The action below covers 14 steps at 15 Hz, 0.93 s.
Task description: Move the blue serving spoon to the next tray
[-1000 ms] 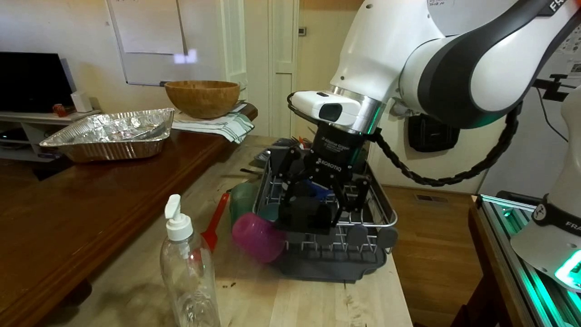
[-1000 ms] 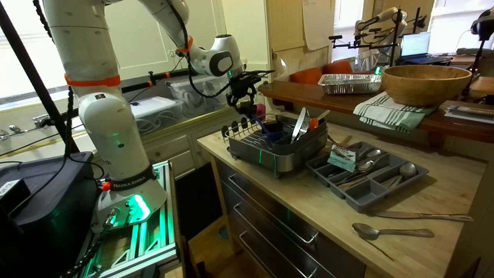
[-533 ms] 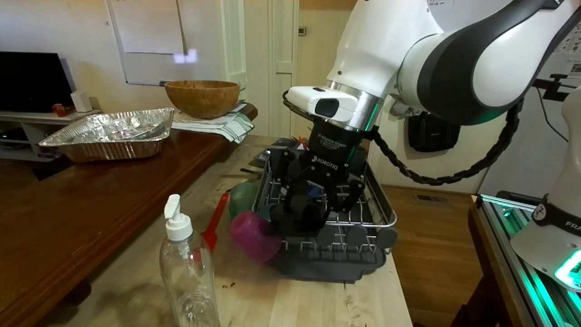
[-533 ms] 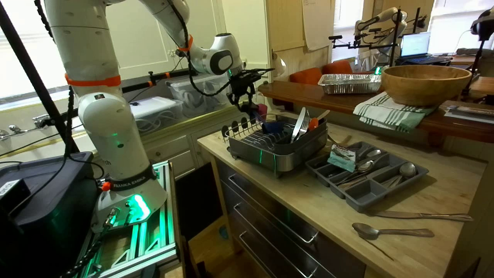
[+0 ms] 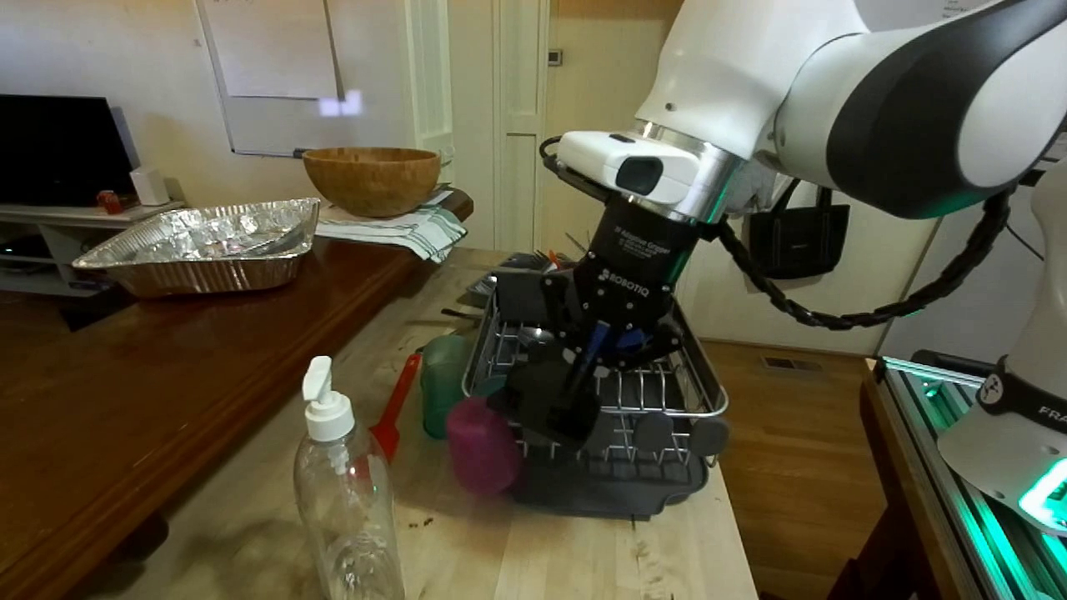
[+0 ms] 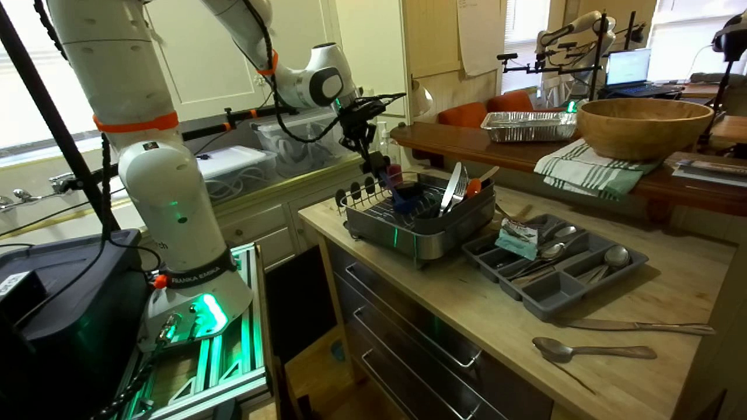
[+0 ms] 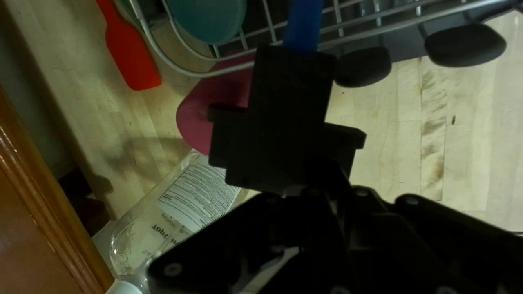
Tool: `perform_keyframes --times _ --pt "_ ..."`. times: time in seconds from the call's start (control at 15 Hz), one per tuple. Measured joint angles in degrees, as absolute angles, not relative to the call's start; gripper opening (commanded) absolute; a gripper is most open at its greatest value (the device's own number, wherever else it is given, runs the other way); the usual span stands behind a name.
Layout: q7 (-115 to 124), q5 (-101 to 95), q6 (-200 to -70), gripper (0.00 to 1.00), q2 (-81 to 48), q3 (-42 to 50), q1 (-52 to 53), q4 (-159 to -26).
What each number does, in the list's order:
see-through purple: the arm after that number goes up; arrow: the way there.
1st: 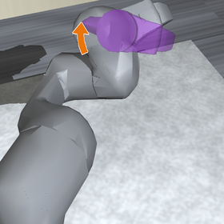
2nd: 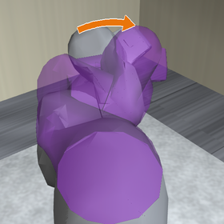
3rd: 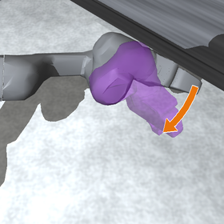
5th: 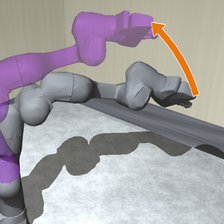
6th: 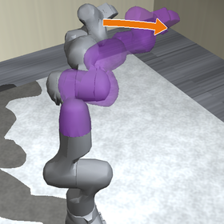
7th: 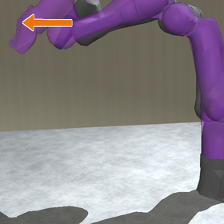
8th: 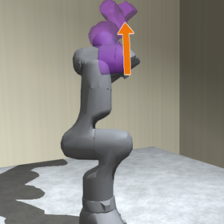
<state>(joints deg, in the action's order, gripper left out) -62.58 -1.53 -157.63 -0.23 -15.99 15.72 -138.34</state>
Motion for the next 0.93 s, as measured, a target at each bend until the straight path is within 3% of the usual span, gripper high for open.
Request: perform_keyframes --times 0.07,0.13,0.27,0.87,0.93 --pt "-61.35 -2.36 -157.63 0.00 0.92 -15.99 15.74 -139.36" --pt "-60.62 -2.61 -157.63 0.26 1.93 -16.00 15.78 -140.27" --pt "-59.90 -2.28 -157.63 0.32 3.15 -15.98 15.82 -141.47" --pt "-62.80 2.78 -158.07 0.99 3.40 -15.68 17.15 -142.91" --pt "-62.64 2.37 -158.07 1.00 3.30 -15.68 17.15 -142.91"
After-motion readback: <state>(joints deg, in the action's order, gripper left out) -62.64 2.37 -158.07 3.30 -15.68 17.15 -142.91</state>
